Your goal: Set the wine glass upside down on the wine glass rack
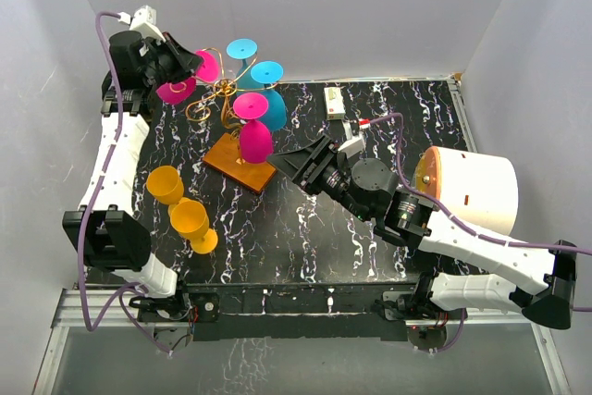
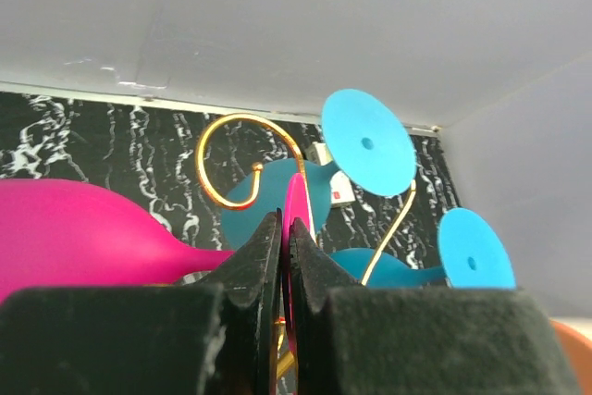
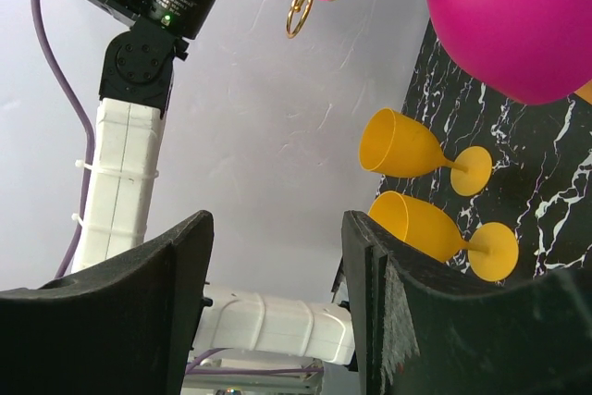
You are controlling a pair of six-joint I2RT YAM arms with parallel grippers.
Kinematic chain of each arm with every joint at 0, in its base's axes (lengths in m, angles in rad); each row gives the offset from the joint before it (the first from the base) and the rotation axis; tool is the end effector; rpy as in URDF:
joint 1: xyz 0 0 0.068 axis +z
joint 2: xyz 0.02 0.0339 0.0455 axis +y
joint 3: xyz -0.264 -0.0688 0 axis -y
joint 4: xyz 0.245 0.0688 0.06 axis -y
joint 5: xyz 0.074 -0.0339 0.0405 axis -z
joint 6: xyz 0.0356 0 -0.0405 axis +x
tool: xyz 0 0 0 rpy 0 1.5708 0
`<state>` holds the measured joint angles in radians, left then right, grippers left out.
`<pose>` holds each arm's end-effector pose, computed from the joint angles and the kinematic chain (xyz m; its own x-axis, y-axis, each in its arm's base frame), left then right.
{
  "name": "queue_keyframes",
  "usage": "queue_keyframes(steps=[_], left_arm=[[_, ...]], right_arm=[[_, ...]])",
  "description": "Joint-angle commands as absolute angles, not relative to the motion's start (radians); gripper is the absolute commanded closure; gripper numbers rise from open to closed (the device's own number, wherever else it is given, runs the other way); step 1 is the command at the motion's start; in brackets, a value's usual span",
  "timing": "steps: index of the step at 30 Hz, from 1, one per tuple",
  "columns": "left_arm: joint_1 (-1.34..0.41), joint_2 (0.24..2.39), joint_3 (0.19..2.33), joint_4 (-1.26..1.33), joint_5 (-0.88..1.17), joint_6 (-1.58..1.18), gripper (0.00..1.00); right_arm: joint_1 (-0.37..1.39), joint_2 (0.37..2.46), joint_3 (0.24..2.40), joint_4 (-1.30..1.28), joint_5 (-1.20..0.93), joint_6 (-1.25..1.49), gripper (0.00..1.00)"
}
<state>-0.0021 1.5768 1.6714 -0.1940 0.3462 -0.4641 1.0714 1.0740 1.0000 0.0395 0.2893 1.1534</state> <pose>0.3668 -0.0129 0.4497 -0.2408 -0.4206 -0.8747 0.2593 0.8406 -0.4755 0.1291 0.2155 0.3836 -0.6510 0.6361 -0.4141 -0.2706 0.3152 0.9096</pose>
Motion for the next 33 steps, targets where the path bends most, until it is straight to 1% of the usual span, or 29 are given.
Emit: queue_keyframes(steps=[1,12,19,33], left_arm=[[0.006,1.514,1.660,-0.077,0.461,-0.537,1.00],[0.006,1.536,1.643,0.028,0.541,-0.655,1.00],[0.007,1.561,1.659,-0.007,0.456,-0.730,1.00],[0.012,1.597,1.602,0.132,0.488,-0.929,1.00]], right_arm=[[1.068,1.053,1.006,0.064,0.295,1.157,0.44],[1.068,1.039,0.998,0.056,0.302,1.162,0.45],[1.068,1.022,0.992,0.048,0.320,1.161,0.45],[1.068,1.014,0.988,0.040,0.327,1.164,0.45]])
